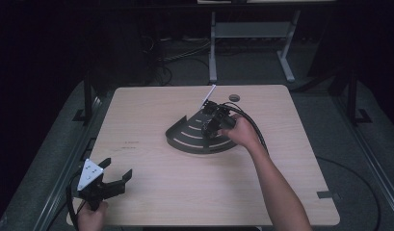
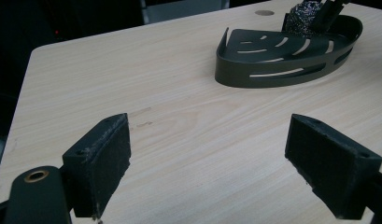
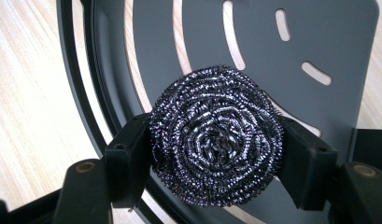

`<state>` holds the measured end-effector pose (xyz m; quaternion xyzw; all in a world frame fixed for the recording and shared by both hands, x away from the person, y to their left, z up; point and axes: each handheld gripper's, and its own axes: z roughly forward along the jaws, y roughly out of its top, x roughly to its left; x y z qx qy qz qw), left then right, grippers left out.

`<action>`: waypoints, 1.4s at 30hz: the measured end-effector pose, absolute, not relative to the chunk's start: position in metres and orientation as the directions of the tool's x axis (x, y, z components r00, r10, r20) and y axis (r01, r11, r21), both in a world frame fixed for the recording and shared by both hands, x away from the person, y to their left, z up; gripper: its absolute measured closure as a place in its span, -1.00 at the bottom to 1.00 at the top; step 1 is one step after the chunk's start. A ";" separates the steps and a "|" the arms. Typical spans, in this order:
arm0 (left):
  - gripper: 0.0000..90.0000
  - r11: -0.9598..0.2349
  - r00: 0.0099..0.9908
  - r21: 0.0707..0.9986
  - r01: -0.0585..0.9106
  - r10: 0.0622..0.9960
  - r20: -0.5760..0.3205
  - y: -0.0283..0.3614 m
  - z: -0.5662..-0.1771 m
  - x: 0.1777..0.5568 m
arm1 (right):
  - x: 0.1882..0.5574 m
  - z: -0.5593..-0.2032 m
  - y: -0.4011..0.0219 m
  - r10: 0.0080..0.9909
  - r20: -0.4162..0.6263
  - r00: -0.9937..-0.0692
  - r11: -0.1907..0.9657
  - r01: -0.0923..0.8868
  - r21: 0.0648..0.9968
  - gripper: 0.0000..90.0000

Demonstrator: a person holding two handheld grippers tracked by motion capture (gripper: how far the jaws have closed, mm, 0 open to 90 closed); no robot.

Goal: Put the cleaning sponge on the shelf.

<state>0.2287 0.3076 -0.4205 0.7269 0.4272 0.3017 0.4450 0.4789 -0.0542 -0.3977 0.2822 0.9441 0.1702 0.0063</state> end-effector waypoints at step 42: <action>-0.69 -0.243 0.458 0.902 0.356 0.887 0.059 0.305 -0.421 0.230 | 0.480 -0.427 -0.060 0.586 0.114 -0.802 0.743 0.588 0.321 -0.29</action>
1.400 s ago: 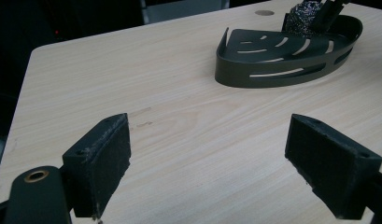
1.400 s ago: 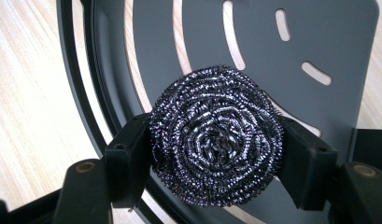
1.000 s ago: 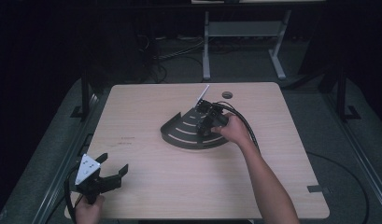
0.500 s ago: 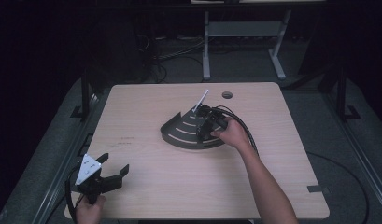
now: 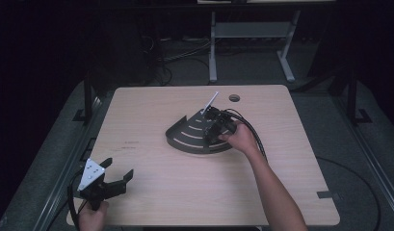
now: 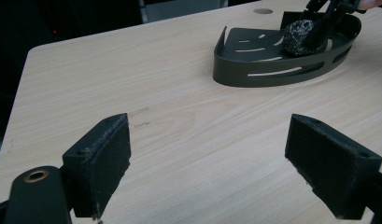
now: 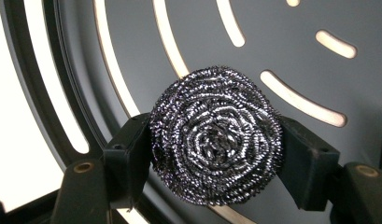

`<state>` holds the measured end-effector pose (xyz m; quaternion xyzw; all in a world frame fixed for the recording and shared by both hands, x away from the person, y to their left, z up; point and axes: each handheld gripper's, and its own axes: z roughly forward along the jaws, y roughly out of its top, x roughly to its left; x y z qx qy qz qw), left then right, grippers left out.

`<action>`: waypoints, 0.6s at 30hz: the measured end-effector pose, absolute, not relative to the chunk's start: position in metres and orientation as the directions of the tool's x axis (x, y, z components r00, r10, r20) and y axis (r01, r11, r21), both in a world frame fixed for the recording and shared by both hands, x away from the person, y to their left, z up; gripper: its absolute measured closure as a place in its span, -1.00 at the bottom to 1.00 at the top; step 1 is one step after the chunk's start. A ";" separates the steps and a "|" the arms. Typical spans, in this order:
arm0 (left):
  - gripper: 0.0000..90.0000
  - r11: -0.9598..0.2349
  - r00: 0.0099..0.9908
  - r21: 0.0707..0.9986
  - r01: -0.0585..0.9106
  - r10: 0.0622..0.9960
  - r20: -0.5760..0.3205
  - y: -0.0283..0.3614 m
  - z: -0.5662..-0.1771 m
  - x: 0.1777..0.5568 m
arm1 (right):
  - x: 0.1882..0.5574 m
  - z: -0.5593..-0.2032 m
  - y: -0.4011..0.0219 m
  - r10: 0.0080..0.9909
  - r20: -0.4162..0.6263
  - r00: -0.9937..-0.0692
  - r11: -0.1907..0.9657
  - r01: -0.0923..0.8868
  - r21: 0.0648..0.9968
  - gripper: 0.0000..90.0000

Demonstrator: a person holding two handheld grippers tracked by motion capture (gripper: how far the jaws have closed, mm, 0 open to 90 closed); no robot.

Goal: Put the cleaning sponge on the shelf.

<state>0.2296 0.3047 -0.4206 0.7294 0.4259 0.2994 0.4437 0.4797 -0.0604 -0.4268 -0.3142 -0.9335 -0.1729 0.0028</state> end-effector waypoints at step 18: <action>-0.69 -0.240 0.453 0.902 0.358 0.890 0.057 0.304 -0.421 0.230 | 0.479 -0.425 -0.061 0.581 0.122 -0.805 0.742 0.585 0.327 -0.30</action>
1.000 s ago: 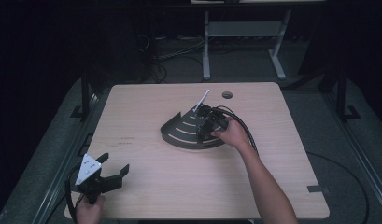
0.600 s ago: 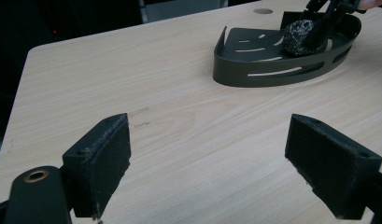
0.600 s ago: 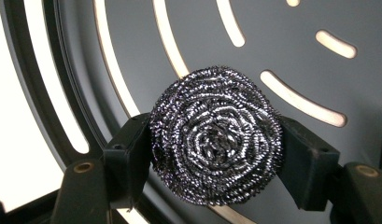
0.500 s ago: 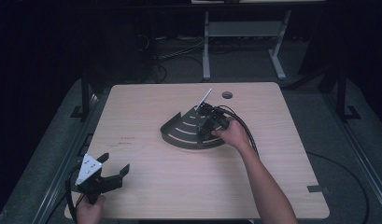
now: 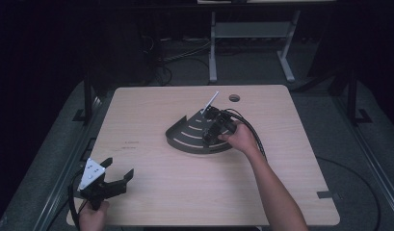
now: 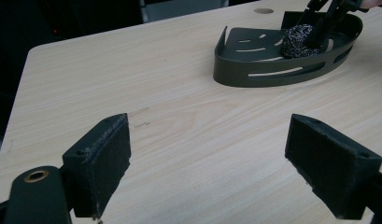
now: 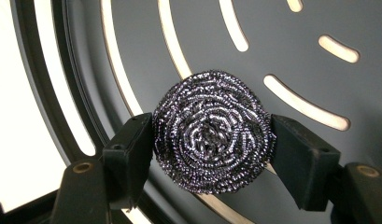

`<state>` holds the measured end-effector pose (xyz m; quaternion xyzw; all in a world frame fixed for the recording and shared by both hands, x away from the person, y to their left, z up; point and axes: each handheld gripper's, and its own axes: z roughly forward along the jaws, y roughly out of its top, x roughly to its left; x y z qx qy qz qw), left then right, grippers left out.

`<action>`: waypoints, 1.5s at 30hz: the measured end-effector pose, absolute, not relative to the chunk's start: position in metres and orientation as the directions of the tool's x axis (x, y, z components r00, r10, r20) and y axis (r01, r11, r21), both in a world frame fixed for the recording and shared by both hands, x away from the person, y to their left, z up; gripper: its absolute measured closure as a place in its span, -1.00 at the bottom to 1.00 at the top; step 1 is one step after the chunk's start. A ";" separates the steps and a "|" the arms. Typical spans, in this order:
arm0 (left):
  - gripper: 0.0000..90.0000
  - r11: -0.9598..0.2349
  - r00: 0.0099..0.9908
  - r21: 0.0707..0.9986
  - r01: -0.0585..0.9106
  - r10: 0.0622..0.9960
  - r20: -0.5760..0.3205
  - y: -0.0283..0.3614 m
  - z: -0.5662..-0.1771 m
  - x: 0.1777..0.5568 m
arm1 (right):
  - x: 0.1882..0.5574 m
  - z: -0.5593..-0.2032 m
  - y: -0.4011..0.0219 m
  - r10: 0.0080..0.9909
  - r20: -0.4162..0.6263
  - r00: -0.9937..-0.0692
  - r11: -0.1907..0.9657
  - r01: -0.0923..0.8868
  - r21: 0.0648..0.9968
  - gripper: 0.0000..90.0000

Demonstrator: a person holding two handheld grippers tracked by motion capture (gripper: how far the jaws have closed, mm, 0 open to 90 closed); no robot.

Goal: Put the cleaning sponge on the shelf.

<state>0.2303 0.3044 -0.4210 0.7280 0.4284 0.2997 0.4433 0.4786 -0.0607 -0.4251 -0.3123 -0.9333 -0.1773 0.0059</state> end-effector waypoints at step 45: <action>-0.69 -0.245 0.454 0.901 0.357 0.889 0.062 0.304 -0.421 0.230 | 0.436 -0.376 -0.094 0.549 0.104 -0.829 0.718 0.532 0.450 -0.50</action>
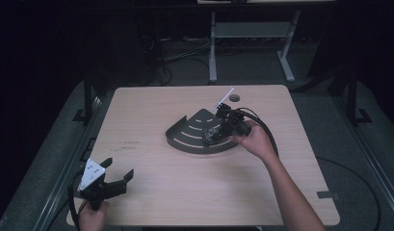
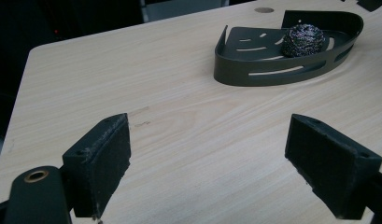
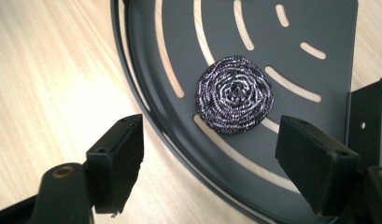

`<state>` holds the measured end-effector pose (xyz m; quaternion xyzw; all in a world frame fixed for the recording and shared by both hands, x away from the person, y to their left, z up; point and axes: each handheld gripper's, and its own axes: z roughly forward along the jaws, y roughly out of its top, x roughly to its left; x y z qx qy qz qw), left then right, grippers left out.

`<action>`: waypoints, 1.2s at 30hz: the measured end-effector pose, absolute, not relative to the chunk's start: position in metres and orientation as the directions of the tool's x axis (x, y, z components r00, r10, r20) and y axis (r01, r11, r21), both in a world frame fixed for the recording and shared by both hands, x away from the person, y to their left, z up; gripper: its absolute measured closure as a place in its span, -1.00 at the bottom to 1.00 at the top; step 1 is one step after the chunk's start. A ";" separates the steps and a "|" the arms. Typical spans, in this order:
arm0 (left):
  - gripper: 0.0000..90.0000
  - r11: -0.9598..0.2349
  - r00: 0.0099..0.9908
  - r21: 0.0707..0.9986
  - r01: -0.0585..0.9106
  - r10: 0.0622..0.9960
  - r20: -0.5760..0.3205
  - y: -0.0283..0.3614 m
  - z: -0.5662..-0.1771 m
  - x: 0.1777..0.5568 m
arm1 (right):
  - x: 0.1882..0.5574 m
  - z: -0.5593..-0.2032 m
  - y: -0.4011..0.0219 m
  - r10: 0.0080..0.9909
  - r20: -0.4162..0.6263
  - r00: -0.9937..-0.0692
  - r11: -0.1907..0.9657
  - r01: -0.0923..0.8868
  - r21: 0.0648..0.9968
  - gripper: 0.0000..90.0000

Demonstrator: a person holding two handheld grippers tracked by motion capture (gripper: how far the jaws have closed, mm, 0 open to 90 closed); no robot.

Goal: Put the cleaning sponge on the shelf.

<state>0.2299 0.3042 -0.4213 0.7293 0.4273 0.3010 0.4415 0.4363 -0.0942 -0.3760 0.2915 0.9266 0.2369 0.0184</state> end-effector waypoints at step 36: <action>-0.69 -0.258 0.464 0.897 0.360 0.883 0.067 0.300 -0.422 0.229 | 0.392 -0.392 -0.137 0.558 0.109 -0.822 0.709 0.541 0.452 -0.55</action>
